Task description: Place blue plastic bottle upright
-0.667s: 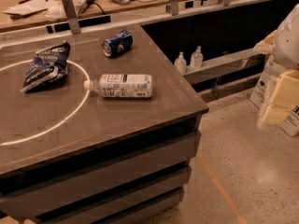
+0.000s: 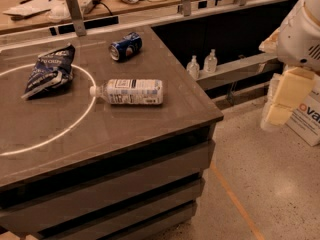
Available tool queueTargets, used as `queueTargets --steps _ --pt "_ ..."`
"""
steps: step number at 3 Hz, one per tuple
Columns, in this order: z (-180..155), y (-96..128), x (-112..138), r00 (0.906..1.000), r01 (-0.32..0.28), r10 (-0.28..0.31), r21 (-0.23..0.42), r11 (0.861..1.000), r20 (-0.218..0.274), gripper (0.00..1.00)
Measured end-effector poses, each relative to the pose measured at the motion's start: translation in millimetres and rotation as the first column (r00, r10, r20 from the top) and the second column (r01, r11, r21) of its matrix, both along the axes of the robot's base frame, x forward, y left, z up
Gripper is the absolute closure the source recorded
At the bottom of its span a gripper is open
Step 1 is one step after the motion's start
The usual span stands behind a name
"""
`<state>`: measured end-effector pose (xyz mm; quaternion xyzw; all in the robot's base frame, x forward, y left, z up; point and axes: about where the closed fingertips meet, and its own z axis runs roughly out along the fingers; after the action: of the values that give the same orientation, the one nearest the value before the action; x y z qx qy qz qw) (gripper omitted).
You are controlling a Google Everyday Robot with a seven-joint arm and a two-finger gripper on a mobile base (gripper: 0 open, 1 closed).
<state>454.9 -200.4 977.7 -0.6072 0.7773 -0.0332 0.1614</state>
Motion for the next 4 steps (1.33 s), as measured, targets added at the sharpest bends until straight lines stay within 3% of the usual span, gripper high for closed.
queueTargets --steps 1,2,3,4 --pt "0 19 18 0.9999 -0.015 0.015 0.020 1.000 0.002 0.00" --pt "1 52 42 0.9995 -0.032 0.032 0.059 0.998 0.005 0.00" --pt "-14 96 66 0.9988 -0.045 0.047 0.100 0.994 -0.016 0.00" --pt "-31 124 79 0.9968 -0.072 0.076 0.132 0.989 -0.025 0.00"
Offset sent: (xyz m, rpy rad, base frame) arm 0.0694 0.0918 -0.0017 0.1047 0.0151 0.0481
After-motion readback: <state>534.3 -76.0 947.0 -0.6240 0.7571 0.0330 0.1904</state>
